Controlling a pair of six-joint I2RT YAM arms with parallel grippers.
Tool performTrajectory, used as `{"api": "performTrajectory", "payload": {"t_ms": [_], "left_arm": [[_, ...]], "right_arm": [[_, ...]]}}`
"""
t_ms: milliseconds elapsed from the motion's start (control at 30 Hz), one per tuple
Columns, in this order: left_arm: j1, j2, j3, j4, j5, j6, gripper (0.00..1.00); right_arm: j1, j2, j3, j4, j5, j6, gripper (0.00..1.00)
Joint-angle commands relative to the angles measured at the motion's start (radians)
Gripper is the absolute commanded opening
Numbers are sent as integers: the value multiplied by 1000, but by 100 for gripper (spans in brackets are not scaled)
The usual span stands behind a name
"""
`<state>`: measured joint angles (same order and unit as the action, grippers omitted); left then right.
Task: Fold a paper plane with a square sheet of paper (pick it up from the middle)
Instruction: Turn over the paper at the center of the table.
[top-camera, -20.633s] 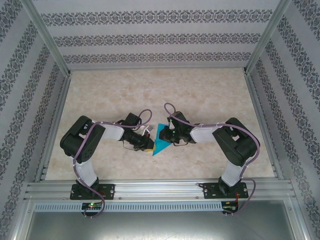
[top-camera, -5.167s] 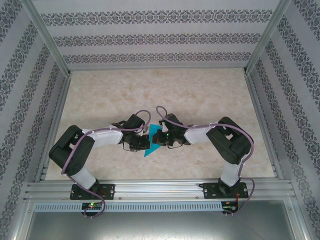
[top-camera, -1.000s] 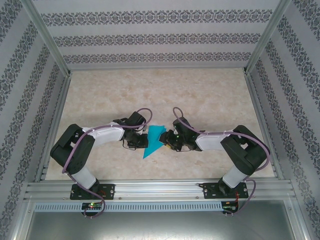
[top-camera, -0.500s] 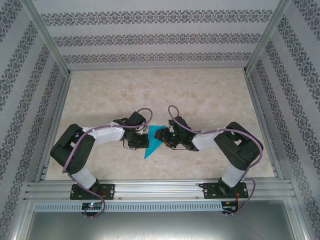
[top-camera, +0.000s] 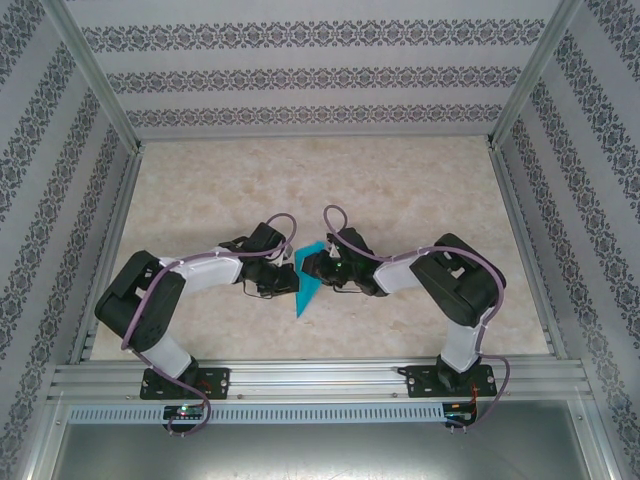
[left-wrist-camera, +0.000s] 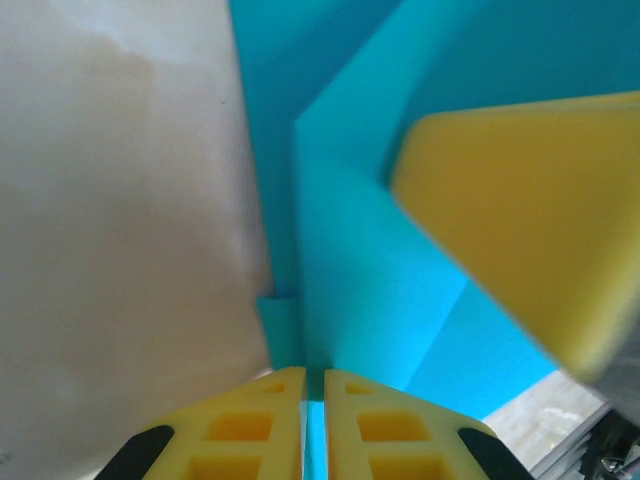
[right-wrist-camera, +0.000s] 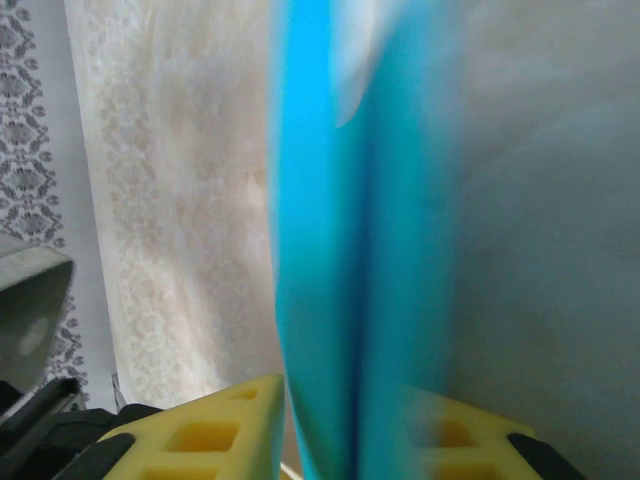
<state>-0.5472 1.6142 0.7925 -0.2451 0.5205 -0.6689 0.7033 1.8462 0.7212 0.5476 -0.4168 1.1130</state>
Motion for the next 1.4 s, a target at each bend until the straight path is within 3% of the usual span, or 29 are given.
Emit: {"api": "performTrajectory", "payload": {"t_ms": [0,100,167,333,567,667,767,1133,1367], "left_arm": [[15,-52,-25,34,10,-19,15],[15,-115,-33,-6,-52,-8,17],[15,-186,-43,-39,-114,1,18],[15,-363,-100,-86,-259,-8,19],[16,-565,-178,-132,-413,-38,19],[16,-663,-206,-177,-490,-57,20],[19,-756,-242,-208,-530,-80,25],[21,-902,-249,-336,-549,-74,29],[22,-948,-263,-339,-543,-73,32]], "right_arm": [[2,-4,26,20,-14,-34,14],[-2,-68,62,-110,-15,-97,6],[-2,-132,109,-311,42,-184,2],[6,-273,193,-696,196,-353,0],[81,-419,397,-1237,601,-507,2],[148,-376,543,-1470,829,-526,3],[198,-286,649,-1614,957,-511,2],[316,64,991,-1876,1122,-424,1],[350,200,1048,-1897,1137,-409,0]]}}
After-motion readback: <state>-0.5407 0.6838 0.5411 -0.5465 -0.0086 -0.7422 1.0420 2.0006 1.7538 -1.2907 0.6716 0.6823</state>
